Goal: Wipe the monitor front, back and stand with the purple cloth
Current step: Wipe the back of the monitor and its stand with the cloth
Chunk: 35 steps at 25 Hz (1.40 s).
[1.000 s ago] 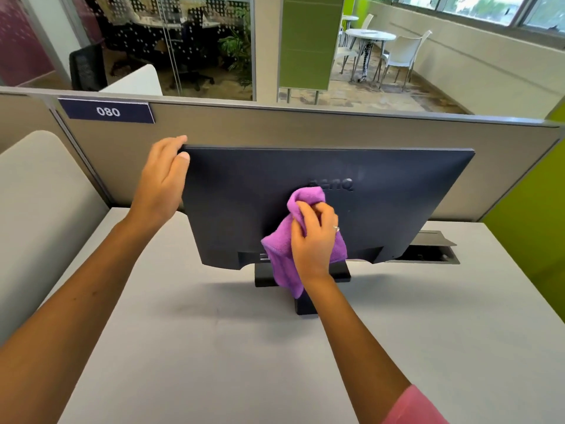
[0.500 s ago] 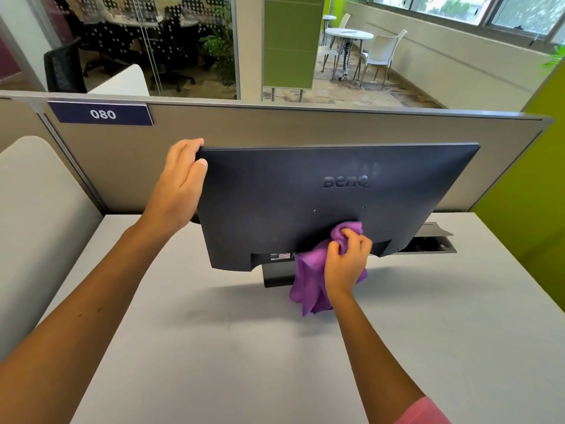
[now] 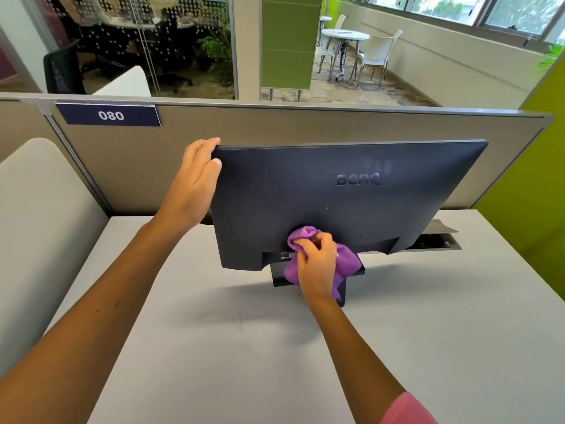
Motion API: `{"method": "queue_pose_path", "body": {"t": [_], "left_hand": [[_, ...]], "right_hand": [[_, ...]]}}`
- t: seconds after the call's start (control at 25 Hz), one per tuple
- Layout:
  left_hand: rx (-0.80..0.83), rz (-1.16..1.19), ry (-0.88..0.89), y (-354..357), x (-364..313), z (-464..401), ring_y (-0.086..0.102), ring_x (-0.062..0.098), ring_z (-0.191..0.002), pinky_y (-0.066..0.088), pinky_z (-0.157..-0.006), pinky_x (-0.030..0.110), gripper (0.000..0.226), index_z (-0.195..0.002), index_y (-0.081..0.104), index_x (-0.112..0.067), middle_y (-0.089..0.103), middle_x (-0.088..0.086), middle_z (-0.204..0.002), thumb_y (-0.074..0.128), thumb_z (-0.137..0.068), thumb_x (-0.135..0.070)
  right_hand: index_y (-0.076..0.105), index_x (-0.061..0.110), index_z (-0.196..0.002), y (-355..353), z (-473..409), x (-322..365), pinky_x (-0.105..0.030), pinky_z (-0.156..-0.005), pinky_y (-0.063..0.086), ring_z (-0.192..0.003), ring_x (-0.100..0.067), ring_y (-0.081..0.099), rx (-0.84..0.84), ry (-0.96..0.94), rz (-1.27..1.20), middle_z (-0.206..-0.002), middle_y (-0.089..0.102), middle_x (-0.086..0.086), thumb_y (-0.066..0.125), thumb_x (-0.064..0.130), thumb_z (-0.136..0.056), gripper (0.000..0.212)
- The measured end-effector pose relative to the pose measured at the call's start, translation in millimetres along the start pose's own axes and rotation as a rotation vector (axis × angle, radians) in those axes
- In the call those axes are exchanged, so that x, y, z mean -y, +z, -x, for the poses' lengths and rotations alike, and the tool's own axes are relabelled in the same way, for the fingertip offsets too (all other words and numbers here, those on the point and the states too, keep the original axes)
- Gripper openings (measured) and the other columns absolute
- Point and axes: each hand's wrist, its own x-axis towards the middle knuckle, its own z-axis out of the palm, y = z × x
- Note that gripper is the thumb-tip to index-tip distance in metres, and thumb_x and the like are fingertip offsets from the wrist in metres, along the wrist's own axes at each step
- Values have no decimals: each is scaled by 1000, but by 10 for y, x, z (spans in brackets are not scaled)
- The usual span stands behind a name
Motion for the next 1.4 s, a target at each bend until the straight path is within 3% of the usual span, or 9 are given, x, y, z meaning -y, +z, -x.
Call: {"method": "queue_pose_path", "body": {"t": [0.2, 0.28, 0.44, 0.6, 0.84, 1.04, 1.16, 1.32, 1.4], "left_hand": [[39, 59, -5, -25, 25, -7, 32, 2, -124, 29, -106, 24, 44, -145, 30, -22, 26, -5, -148, 24, -101, -27], [74, 144, -35, -51, 80, -39, 31, 4, -129, 29, -113, 34, 49, -146, 28, -26, 25, -9, -149, 24, -98, -33], [147, 400, -129, -77, 143, 8, 21, 9, -142, 21, -117, 34, 49, -151, 9, -34, 15, -13, -157, 22, -103, -36], [154, 615, -349, -29, 190, 170, 30, 13, -139, 22, -117, 36, 51, -151, 17, -27, 29, -10, -153, 17, -103, -43], [291, 556, -428, 18, 725, 424, 33, 10, -139, 19, -118, 36, 56, -147, 31, -27, 36, -9, -150, 6, -101, -47], [308, 504, -471, 5, 850, 407, 47, 10, -127, 24, -115, 39, 54, -129, 52, -30, 53, -12, -134, 9, -101, -48], [303, 513, -466, 8, 886, 382, 51, 11, -124, 26, -114, 38, 53, -122, 56, -30, 55, -9, -131, 10, -102, -46], [289, 541, -472, 26, 912, 357, 52, 14, -123, 28, -112, 36, 54, -121, 58, -27, 56, -4, -132, 10, -103, -43], [282, 561, -485, 23, 950, 349, 52, 15, -123, 29, -111, 37, 54, -121, 58, -27, 56, -3, -133, 10, -103, -43]], "right_hand": [[66, 3, -101, -13, 71, -218, -16, -71, 47, -91, -26, 60, -34, 243, 62, -95, 56, -5, 58, 10, -90, 15], [66, 6, -101, -87, 63, -104, -29, -76, 52, -88, -19, 56, -149, 144, 36, -101, 54, -9, 59, 6, -88, 15], [60, 9, -115, -253, -235, 401, -11, -82, 44, -96, -12, 52, -349, -64, -77, -108, 53, -5, 59, 5, -87, 28], [60, 3, -119, -142, -290, 745, -23, -92, 41, -105, -15, 49, -256, -393, 57, -113, 60, -11, 61, 4, -85, 34], [68, 24, -109, 86, -60, 316, -39, -70, 45, -96, -26, 52, -104, -752, 526, -106, 66, -2, 64, 23, -87, 22], [68, 26, -99, -75, -18, -165, -37, -63, 47, -89, -27, 54, 179, -660, 652, -95, 61, -2, 76, 18, -75, 27], [69, 24, -96, -285, -168, -88, -36, -76, 48, -91, -7, 41, 75, -375, 478, -97, 53, 6, 50, 35, -88, 23], [71, 13, -102, -265, -253, 364, -25, -80, 40, -99, -18, 44, -201, -533, 363, -111, 49, 1, 47, 20, -95, 26], [69, 16, -108, -104, -207, 546, -14, -88, 34, -105, -11, 41, -199, -567, 376, -113, 49, 4, 37, 35, -100, 39]]}}
